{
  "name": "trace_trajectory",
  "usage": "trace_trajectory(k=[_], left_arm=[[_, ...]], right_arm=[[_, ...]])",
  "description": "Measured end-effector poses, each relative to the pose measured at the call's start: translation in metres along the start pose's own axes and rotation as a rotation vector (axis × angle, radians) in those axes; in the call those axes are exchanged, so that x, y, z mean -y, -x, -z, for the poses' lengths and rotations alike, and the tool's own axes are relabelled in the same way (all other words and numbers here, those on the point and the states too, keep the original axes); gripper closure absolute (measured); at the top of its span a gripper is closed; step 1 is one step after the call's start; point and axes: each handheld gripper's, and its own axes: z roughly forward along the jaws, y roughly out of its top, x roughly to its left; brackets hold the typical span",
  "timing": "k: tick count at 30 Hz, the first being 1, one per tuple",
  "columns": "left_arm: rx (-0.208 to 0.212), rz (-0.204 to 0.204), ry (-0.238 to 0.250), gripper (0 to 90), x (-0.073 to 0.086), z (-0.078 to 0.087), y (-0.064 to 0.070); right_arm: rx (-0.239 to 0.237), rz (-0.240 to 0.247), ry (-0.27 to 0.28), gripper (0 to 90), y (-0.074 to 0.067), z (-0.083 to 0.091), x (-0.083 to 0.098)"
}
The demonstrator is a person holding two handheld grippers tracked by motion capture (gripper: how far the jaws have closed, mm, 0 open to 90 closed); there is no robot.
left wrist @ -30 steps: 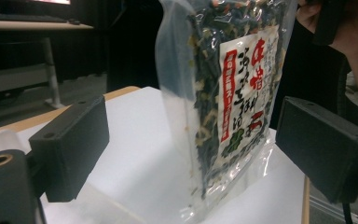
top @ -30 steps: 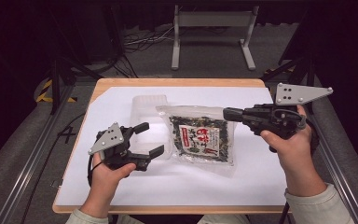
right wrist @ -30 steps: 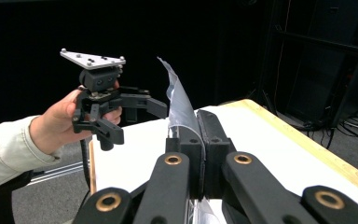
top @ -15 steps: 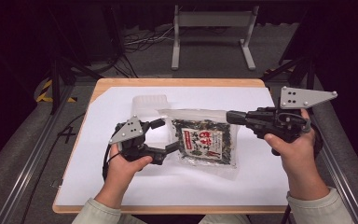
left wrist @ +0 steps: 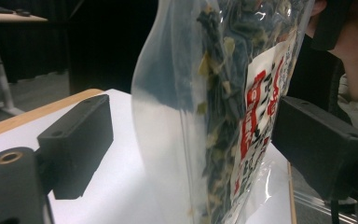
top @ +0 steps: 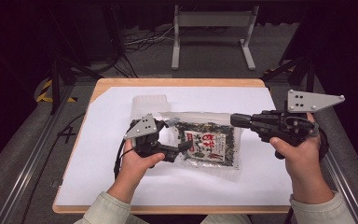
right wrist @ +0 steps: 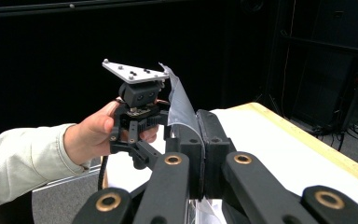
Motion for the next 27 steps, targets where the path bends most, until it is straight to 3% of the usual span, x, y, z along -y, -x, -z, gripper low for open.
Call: trace_trajectory(k=[6, 14, 20, 27], left_arm=[[0.042, 0.002, 0.018, 16.9, 0.001, -0.008, -0.001], [0.131, -0.014, 0.061, 27.7, 0.001, -0.016, 0.002], [0.159, -0.011, 0.075, 33.8, 0.001, -0.017, 0.002], [0.2, -0.012, 0.112, 48.0, -0.001, -0.015, 0.005]], right_arm=[[0.003, -0.005, 0.009, 90.0, 0.0, 0.003, 0.003], [-0.001, -0.009, 0.035, 90.0, -0.001, 0.007, 0.005], [-0.004, -0.013, 0.037, 90.0, -0.001, 0.006, 0.006], [0.004, -0.014, 0.035, 90.0, 0.001, 0.007, 0.007]])
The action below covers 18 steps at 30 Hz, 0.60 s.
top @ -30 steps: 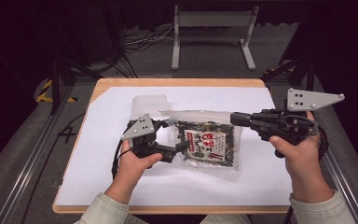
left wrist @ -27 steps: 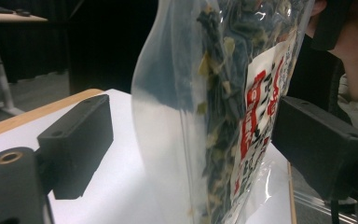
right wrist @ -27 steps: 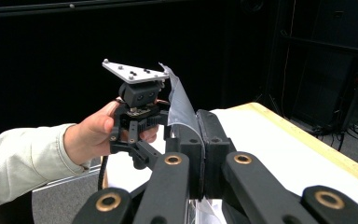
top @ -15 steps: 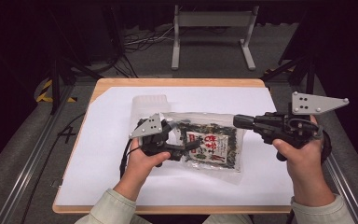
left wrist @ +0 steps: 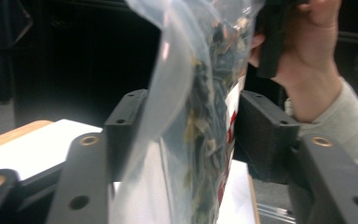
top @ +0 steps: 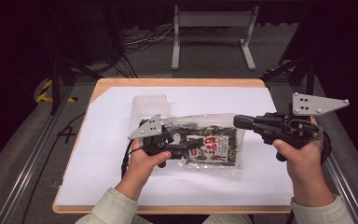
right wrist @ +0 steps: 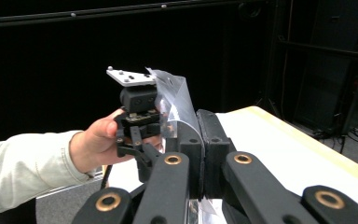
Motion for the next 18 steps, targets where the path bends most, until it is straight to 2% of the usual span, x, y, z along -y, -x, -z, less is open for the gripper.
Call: trace_trajectory(k=[3, 6, 8, 15, 18], left_arm=[[0.026, 0.012, 0.0, 55.4, -0.0006, 0.0001, 0.0024], [0.014, -0.008, -0.005, 61.6, -0.0014, 0.0004, 0.0037], [0.015, -0.007, -0.009, 63.3, -0.0014, 0.0008, 0.0035], [0.053, 0.053, -0.038, 64.7, -0.0015, 0.0024, 0.0022], [0.048, 0.046, -0.048, 65.8, -0.0035, 0.0035, 0.0031]], right_arm=[[0.009, 0.001, 0.0, 89.9, 0.0012, 0.0005, 0.0002], [0.027, 0.016, -0.006, 89.1, 0.0023, -0.0001, 0.0008], [0.044, 0.024, -0.011, 88.4, 0.0024, -0.0008, 0.0014], [0.052, 0.047, -0.036, 88.7, 0.0037, -0.0023, 0.0026], [0.05, 0.048, -0.043, 88.7, 0.0045, -0.0028, 0.0028]])
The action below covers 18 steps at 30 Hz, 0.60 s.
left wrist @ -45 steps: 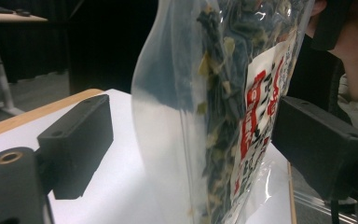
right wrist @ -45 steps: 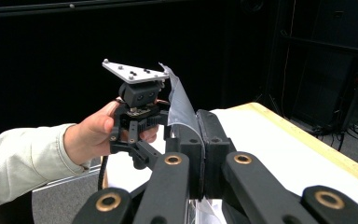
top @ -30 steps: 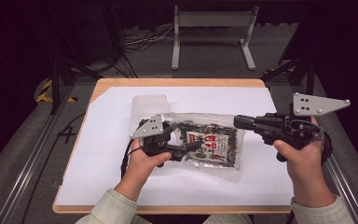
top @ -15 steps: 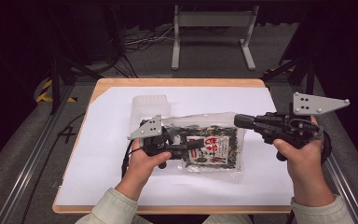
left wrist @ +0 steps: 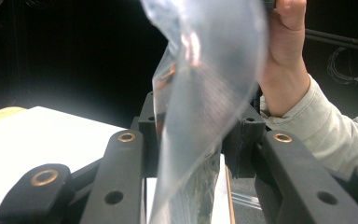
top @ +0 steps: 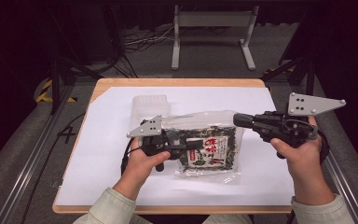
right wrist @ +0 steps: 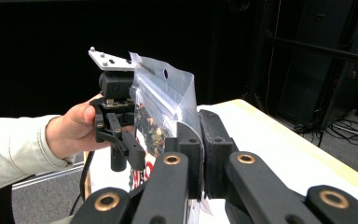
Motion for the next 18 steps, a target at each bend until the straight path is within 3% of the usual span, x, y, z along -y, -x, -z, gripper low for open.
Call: trace_trajectory(k=[3, 9, 12, 18], left_arm=[[-0.012, -0.032, -0.007, 68.6, -0.004, 0.001, 0.003], [-0.011, -0.046, -0.007, 71.1, -0.008, -0.002, 0.006], [-0.029, -0.051, -0.022, 72.0, -0.01, -0.002, 0.006], [-0.051, -0.045, -0.006, 72.0, -0.014, 0.0, 0.002]], right_arm=[[0.003, 0.001, 0.01, 87.4, 0.0, 0.0, 0.001], [0.023, 0.007, 0.026, 80.8, 0.0, 0.004, 0.001], [0.079, 0.039, 0.033, 73.0, -0.001, 0.006, 0.004], [0.132, 0.033, 0.059, 65.8, -0.003, 0.019, 0.013]])
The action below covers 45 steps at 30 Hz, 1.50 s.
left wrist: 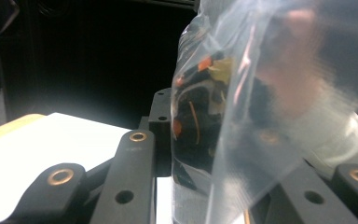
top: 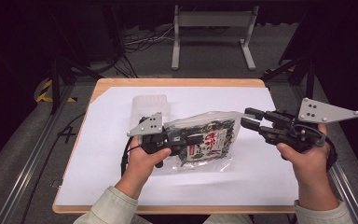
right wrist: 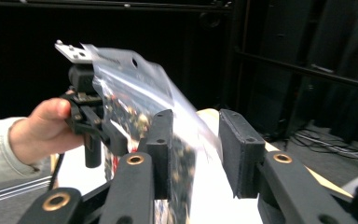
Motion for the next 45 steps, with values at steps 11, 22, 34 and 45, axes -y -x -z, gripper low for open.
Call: trace_trajectory(k=[11, 22, 34, 45], left_arm=[[-0.035, -0.002, 0.014, 72.1, -0.026, -0.003, -0.012], [-0.087, -0.007, 0.063, 72.0, -0.048, 0.009, -0.017], [-0.206, -0.043, 0.108, 72.0, -0.067, 0.029, -0.019], [-0.361, -0.084, 0.08, 72.0, -0.071, 0.058, -0.032]], right_arm=[[0.128, -0.027, -0.071, 63.9, 0.009, 0.001, 0.034], [0.153, -0.114, -0.131, 62.5, 0.031, -0.008, 0.064], [0.175, -0.151, -0.189, 58.9, 0.044, -0.019, 0.085], [0.186, -0.18, -0.216, 57.6, 0.052, -0.025, 0.098]])
